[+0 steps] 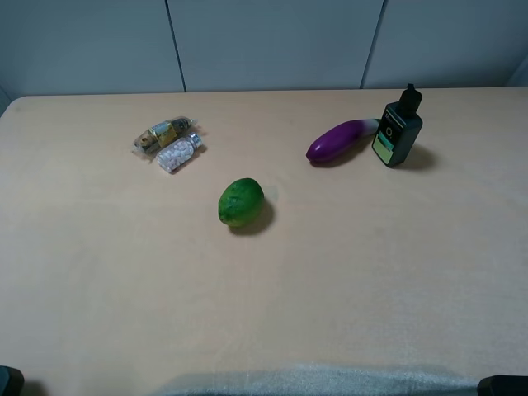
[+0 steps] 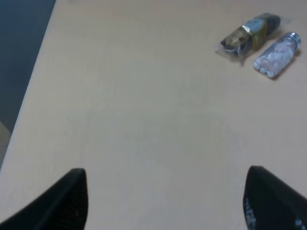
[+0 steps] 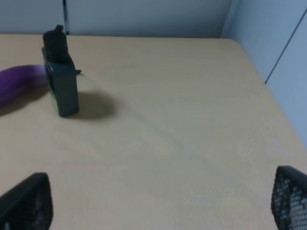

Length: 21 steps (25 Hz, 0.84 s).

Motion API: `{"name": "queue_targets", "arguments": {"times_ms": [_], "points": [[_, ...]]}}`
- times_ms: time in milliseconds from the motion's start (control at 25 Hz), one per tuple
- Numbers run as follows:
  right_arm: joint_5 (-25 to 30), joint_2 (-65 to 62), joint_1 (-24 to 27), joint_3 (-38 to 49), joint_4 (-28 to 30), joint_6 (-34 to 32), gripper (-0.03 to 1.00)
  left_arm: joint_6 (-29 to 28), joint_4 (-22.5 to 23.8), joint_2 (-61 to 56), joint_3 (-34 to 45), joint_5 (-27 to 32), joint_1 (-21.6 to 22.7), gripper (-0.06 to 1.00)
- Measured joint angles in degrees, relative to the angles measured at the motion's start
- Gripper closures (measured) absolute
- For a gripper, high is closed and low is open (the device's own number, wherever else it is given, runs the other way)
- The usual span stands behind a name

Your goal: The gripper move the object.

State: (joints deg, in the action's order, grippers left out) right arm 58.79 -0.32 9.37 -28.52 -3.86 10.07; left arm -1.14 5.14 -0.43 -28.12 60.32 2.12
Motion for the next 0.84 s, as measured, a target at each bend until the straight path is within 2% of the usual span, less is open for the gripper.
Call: {"name": "queue_targets", "arguments": {"times_ms": [840], "points": [[0.0, 0.0, 0.0, 0.0, 0.0, 0.0, 0.27, 0.0, 0.0, 0.0, 0.0, 0.0, 0.0, 0.21]]}}
